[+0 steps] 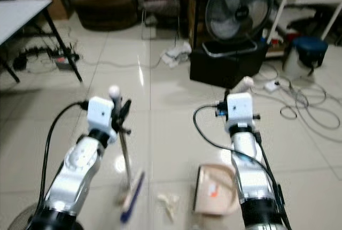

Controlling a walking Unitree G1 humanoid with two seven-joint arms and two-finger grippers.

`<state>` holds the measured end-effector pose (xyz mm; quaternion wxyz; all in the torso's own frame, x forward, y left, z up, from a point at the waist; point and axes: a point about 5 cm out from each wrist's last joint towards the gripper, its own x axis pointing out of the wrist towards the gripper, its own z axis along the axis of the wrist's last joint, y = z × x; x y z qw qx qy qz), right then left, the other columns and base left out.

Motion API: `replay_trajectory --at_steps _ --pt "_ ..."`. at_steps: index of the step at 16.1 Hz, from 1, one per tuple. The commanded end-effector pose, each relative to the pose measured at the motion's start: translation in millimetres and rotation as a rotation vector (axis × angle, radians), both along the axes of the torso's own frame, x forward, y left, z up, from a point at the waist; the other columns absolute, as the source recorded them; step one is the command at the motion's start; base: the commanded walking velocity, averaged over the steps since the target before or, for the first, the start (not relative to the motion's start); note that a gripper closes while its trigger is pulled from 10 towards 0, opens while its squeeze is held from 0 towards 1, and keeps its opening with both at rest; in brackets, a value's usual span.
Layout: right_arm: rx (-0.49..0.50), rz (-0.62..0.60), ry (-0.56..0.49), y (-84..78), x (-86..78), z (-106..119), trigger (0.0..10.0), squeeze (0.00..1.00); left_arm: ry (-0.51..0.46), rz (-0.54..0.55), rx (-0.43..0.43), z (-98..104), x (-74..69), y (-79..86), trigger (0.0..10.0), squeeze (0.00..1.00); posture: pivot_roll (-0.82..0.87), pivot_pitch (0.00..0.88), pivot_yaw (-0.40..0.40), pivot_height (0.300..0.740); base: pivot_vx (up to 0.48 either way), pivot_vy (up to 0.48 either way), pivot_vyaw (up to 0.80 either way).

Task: Sweep floor

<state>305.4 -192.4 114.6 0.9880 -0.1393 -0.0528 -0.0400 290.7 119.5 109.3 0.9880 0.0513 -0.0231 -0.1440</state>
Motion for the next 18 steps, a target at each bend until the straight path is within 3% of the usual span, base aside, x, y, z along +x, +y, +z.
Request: replay_trajectory --at_steps 1,6,11,18 --pt "0.000 0.007 -0.048 1.7 3.7 10 10.0 0.00 -0.036 0.016 0.014 7 2.1 3.0 10.0 0.00 -0.08 0.000 0.071 0.740 0.000 -0.322 0.00" --pt "-0.001 -0.003 -0.026 1.8 6.6 5 10.0 0.00 -0.023 0.033 -0.002 5 7.6 4.9 10.0 0.00 -0.08 0.013 0.074 0.740 0.000 -0.124 0.00" --pt "0.024 -0.023 -0.048 2.0 11.3 5 10.0 0.00 -0.049 0.067 0.018 3 18.1 7.7 10.0 0.00 -0.05 0.081 0.106 0.740 0.000 0.000 0.00" --pt "-0.015 -0.005 -0.060 0.5 18.1 -2 10.0 0.00 -0.043 0.045 -0.019 -4 24.5 -6.7 10.0 0.00 -0.02 0.201 0.165 0.740 0.000 0.000 0.00"
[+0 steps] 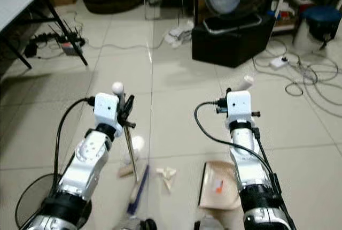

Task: Sweep floor

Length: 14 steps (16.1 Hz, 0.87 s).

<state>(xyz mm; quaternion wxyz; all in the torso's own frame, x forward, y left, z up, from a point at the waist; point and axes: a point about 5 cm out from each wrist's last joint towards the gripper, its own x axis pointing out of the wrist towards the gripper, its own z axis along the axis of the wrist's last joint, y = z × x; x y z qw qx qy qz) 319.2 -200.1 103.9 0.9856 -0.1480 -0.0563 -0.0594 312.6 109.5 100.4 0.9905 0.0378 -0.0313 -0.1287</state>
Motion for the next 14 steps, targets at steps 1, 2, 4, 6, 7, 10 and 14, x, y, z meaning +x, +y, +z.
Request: replay_trajectory --at_steps 1,2,4,6,7,10,14 --pt "0.000 0.041 -0.056 9.0 5.3 9 10.0 0.00 -0.029 0.018 0.009 4 3.3 2.6 10.0 0.00 -0.02 0.203 0.166 0.740 0.000 0.000 0.00" --pt "-0.004 0.063 -0.074 12.6 6.9 10 10.0 0.00 -0.032 0.028 0.000 3 3.8 1.0 10.0 0.00 -0.02 0.221 0.168 0.740 0.000 0.000 0.00" --pt "-0.030 0.085 -0.091 18.2 9.5 10 10.0 0.00 -0.039 0.050 -0.015 2 4.5 -1.3 10.0 0.00 0.00 0.240 0.168 0.740 0.000 0.000 0.00" --pt "-0.043 0.109 -0.103 26.4 10.6 8 10.0 0.00 -0.050 0.056 -0.028 2 4.1 -5.3 10.0 0.00 0.01 0.250 0.172 0.740 0.000 0.000 0.00" --pt "-0.052 0.140 -0.113 37.1 11.0 7 10.0 0.00 -0.061 0.060 -0.051 3 4.7 -8.3 10.0 0.00 0.02 0.257 0.175 0.740 0.000 0.000 0.00" --pt "-0.055 0.267 -0.110 84.4 0.5 -10 10.0 0.00 -0.076 0.095 -0.086 7 14.3 -16.2 10.0 0.00 0.03 0.262 0.180 0.740 0.000 0.000 0.00" --pt "-0.020 0.305 -0.100 104.0 -10.7 -21 10.0 0.00 -0.077 0.090 -0.101 11 21.8 -27.4 10.0 0.00 0.03 0.266 0.185 0.740 0.000 0.000 0.00"
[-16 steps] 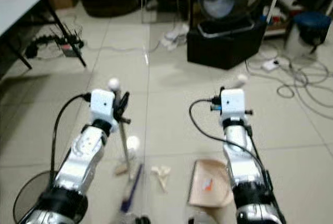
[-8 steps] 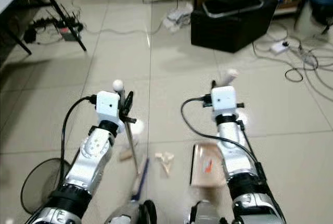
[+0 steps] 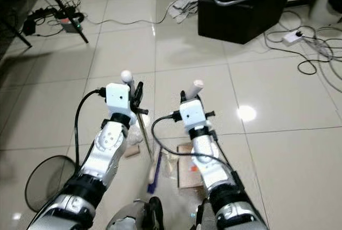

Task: Sweep floor

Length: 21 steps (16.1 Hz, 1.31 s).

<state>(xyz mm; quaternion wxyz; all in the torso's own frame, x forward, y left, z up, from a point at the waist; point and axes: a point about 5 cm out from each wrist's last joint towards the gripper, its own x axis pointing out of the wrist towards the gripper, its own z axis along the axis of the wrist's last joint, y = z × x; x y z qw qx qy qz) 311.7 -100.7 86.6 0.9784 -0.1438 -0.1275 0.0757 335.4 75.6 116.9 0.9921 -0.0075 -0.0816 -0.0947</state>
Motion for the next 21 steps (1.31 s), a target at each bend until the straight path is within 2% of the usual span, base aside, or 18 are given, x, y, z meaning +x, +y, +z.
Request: replay_trajectory --at_steps 1,5,8,10,13,17,18,19,21 --pt "-0.001 0.034 0.006 10.0 -7.9 -7 10.0 0.00 0.033 -0.006 -0.018 -7 -0.1 -3.5 10.0 0.00 0.02 0.267 0.185 0.740 0.000 0.000 0.00" --pt "0.002 0.029 0.010 7.5 -11.9 -12 10.0 0.00 0.078 -0.165 -0.106 -13 -11.5 -36.0 10.0 0.00 0.01 0.269 0.182 0.740 0.000 0.000 0.00" --pt "0.007 0.010 0.013 1.5 -8.9 -12 10.0 0.00 0.065 -0.197 -0.224 0 -11.8 -44.6 10.0 0.00 0.02 0.258 0.173 0.740 0.000 0.000 0.00" --pt "0.013 -0.001 0.005 -1.2 -6.5 -9 10.0 0.00 0.035 -0.287 -0.258 12 -14.0 -47.9 10.0 0.00 0.01 0.240 0.169 0.740 0.000 0.000 0.00" --pt "0.046 -0.049 0.006 -13.3 -5.6 -9 10.0 0.00 -0.024 -0.414 -0.207 23 -18.5 -38.7 10.0 0.00 0.00 0.184 0.161 0.740 0.000 0.000 0.00" --pt "0.054 -0.062 0.012 -17.6 -4.8 -9 10.0 0.00 -0.023 -0.443 -0.191 26 -18.8 -33.5 10.0 0.00 0.00 0.174 0.158 0.740 0.000 0.000 0.00" --pt "0.085 -0.117 0.016 -35.0 -10.5 -13 10.0 0.00 -0.060 -0.439 -0.090 36 -13.2 -10.5 10.0 0.00 -0.01 0.077 0.131 0.740 0.000 0.000 0.00" --pt "0.104 -0.147 0.015 -44.6 -14.5 -15 10.0 0.00 -0.075 -0.435 -0.050 43 -10.7 0.3 10.0 0.00 -0.01 0.072 0.130 0.740 0.000 0.000 0.00" --pt "0.109 -0.166 0.013 -54.1 -16.6 -15 10.0 0.00 -0.060 -0.425 -0.030 46 -5.3 5.1 10.0 0.00 -0.03 0.035 0.124 0.740 0.000 0.000 0.00"
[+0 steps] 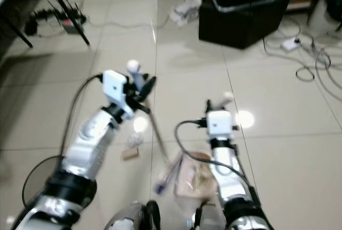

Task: Sweep floor

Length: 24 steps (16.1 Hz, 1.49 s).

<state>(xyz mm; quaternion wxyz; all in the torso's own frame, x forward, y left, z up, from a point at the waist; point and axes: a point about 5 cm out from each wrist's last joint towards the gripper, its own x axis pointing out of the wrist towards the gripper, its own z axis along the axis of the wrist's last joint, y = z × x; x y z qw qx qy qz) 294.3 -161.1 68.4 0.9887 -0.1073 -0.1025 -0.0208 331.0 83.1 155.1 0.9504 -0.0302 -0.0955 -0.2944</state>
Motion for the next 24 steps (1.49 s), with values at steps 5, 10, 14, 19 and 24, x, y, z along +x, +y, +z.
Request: replay_trajectory --at_steps 5,10,14,19,24 --pt "0.090 -0.026 -0.045 -14.4 -8.4 9 10.0 0.00 -0.007 0.081 0.016 13 10.9 25.5 10.0 0.00 -0.07 0.000 0.124 0.740 0.000 0.000 0.00" --pt "0.233 -0.058 -0.126 -26.3 -25.0 30 10.0 0.00 0.076 0.231 0.154 -22 -1.8 67.6 10.0 0.00 -0.10 0.000 0.124 0.740 0.000 0.000 0.00" --pt "0.310 -0.066 -0.176 -36.7 -35.3 54 10.0 0.00 0.129 0.316 0.183 -41 -22.1 93.4 10.0 0.00 -0.12 0.000 0.129 0.740 0.000 0.000 0.00" --pt "0.405 0.137 -0.149 -16.8 -18.5 106 10.0 0.00 0.135 0.405 0.196 -54 -50.1 92.5 10.0 0.00 -0.14 0.000 0.093 0.740 0.000 -0.155 0.00" --pt "0.406 0.250 -0.134 1.9 -5.3 145 10.0 0.00 0.130 0.424 0.237 -57 -62.1 90.4 10.0 0.00 -0.13 0.000 0.061 0.740 0.000 -0.480 0.00"
